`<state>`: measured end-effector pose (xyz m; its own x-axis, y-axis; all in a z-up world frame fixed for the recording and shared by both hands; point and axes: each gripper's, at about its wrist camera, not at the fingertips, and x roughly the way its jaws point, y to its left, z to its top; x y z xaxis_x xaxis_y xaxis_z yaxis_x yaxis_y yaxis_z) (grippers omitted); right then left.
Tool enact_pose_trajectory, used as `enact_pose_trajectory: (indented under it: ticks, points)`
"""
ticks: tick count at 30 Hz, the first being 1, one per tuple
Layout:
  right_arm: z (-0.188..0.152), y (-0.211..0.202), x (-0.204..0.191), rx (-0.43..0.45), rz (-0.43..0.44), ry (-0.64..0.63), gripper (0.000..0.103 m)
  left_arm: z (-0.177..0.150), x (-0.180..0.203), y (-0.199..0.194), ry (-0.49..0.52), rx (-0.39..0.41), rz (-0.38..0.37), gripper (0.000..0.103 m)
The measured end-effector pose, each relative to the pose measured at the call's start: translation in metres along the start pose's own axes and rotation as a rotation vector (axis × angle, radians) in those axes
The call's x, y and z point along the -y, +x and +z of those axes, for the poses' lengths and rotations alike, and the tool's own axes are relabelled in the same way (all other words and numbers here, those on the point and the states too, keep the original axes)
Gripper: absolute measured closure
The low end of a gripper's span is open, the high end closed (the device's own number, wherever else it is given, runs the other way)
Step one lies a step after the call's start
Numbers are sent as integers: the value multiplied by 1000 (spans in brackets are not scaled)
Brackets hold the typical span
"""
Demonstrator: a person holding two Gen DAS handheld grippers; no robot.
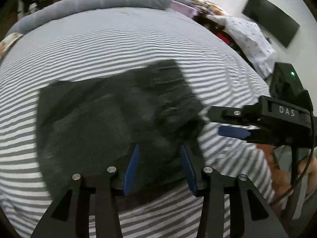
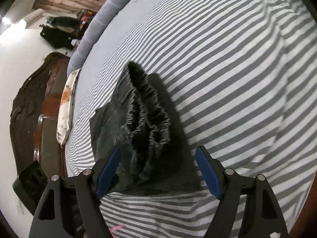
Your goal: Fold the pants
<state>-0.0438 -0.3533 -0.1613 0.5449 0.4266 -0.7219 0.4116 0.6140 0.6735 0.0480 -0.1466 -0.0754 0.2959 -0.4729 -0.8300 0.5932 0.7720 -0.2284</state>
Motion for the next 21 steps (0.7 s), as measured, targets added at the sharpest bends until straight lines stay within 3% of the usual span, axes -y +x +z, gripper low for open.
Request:
enact_pose_trajectory:
  ticks: [3,9,12,13,14,21]
  points:
    - [3,15,-12,-23,0,-14,28,-5,-34,-5,-73,-3,65,55]
    - [10,43,-18,-59,-6,28,43,-22,-94,-8,-200,-18,199,55]
    - [13,51,-23,-55,-39,33,58,-30,-109,-1,-231,-43,225,55]
    - [13,52,-26,-48,-65,20,73,-32,-112,1,-235,-45,224,55]
    - [12,51,-28,-42,-86,6,78,-34,-114,1,-236,-47,223,55]
    - [-7,25,-42,8,-125,-59,84,-39,-119,-8,-228,-29,207,55]
